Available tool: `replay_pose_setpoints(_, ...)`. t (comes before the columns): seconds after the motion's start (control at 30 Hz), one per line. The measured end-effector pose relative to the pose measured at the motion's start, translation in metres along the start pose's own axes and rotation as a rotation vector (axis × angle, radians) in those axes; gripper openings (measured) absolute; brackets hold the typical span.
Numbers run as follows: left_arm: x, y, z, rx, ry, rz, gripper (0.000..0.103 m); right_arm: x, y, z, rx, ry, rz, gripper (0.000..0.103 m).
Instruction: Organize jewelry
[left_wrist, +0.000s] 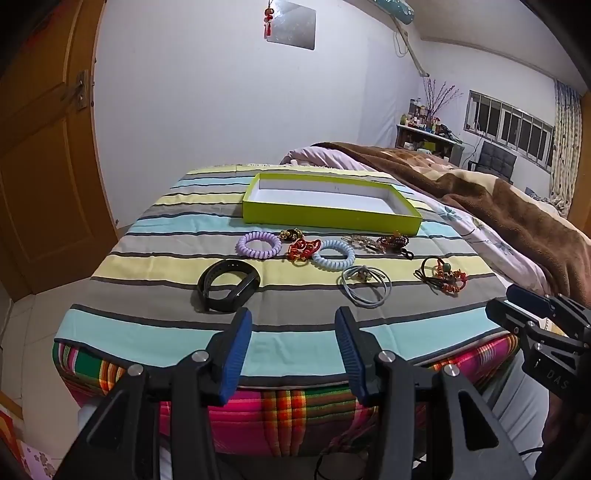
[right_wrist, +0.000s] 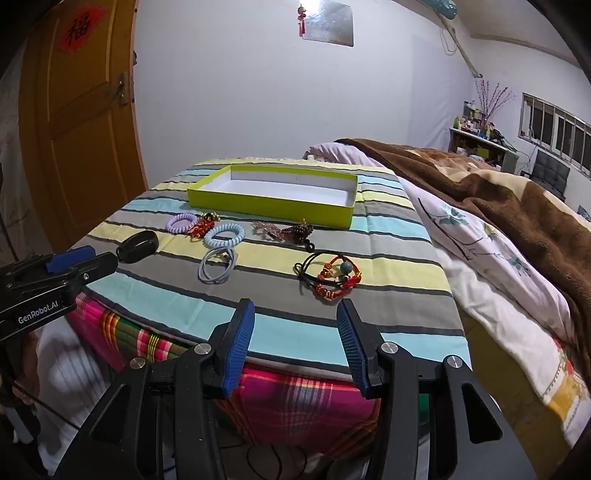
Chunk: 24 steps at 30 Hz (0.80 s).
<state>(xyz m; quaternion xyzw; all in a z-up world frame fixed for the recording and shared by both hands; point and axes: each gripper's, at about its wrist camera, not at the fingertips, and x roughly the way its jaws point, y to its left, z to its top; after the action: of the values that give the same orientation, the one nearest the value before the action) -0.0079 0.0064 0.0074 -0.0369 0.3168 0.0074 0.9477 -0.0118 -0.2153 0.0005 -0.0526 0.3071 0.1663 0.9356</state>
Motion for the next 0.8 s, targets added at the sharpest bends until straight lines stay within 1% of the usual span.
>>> replay_pose_setpoints(0.8, 0.0001, -0.0022, -0.0005, 0.006, -0.012, 0.014, 0.049, 0.0008, -0.0012, 0.0017, 0.000, 0.000, -0.004, 0.047)
